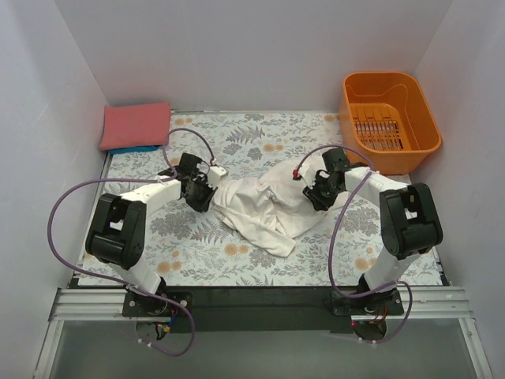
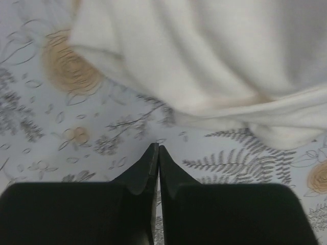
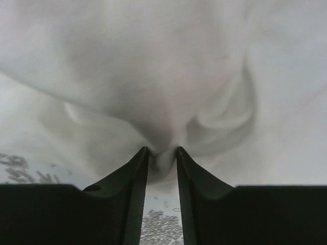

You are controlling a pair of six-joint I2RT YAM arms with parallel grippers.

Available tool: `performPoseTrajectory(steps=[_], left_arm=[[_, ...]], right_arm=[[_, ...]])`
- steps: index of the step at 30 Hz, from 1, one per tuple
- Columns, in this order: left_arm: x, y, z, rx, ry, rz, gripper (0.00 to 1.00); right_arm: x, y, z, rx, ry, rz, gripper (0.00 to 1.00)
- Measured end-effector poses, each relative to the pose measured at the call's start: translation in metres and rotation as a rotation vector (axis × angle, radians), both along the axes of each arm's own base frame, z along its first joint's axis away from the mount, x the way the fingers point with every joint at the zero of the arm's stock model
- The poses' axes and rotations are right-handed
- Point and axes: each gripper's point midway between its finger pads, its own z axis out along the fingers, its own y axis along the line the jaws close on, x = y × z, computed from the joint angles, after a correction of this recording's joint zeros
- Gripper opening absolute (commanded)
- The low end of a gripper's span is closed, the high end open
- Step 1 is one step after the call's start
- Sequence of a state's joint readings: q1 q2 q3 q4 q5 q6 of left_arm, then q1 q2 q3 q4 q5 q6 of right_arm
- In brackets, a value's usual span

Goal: Fold and stack the t-shirts
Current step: Move the tshirt to the center of the board, then flatten the tshirt out

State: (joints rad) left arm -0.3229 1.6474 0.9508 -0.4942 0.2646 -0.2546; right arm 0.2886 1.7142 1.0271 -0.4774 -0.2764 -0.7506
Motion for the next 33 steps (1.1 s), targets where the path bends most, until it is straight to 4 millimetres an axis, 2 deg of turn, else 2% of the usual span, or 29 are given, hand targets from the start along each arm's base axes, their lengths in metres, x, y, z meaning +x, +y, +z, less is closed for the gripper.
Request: performPoseTrajectory(steps=[3,6,7,9,10,12,14,18,21,23,25,29,33], left_arm=[[0.022,0.034,0.002,0.02,-0.008,0.104,0.0],[0.053,0.066,0.006,0.016,-0.009,0.212,0.02],[0.061,0.074,0.009,0.005,0.002,0.244,0.07],[0.074,0.079,0.018,-0.045,0.017,0.277,0.24],[0.077,0.076,0.024,-0.075,0.023,0.283,0.45],[0.076,0.057,0.041,-0.17,0.055,0.299,0.51],[0.072,0.037,0.048,-0.212,0.078,0.286,0.51],[0.044,-0.023,0.054,-0.306,0.185,0.215,0.5],[0.007,-0.059,0.056,-0.362,0.254,0.111,0.51],[-0.018,-0.068,0.058,-0.367,0.266,0.044,0.52],[-0.041,-0.077,0.064,-0.367,0.241,-0.049,0.55],[-0.065,-0.097,0.08,-0.382,0.127,-0.243,0.61],[-0.082,-0.115,0.079,-0.39,0.014,-0.432,0.66]], right_arm=[[-0.032,0.004,0.0,-0.008,0.017,0.086,0.33],[-0.086,0.024,0.007,0.004,0.042,0.268,0.33],[-0.102,0.031,0.012,0.018,0.051,0.321,0.33],[-0.131,0.049,0.026,0.069,0.062,0.436,0.39],[-0.139,0.056,0.032,0.095,0.065,0.466,0.41],[-0.148,0.062,0.042,0.136,0.085,0.48,0.47],[-0.142,0.062,0.05,0.158,0.095,0.452,0.51],[-0.1,0.048,0.071,0.196,0.065,0.305,0.59],[-0.077,0.03,0.08,0.185,0.014,0.235,0.6],[-0.076,0.02,0.077,0.15,0.005,0.225,0.61],[-0.086,0.011,0.067,0.11,0.025,0.221,0.61],[-0.107,-0.009,0.04,0.037,0.112,0.184,0.64],[-0.107,-0.028,0.022,-0.028,0.166,0.112,0.64]])
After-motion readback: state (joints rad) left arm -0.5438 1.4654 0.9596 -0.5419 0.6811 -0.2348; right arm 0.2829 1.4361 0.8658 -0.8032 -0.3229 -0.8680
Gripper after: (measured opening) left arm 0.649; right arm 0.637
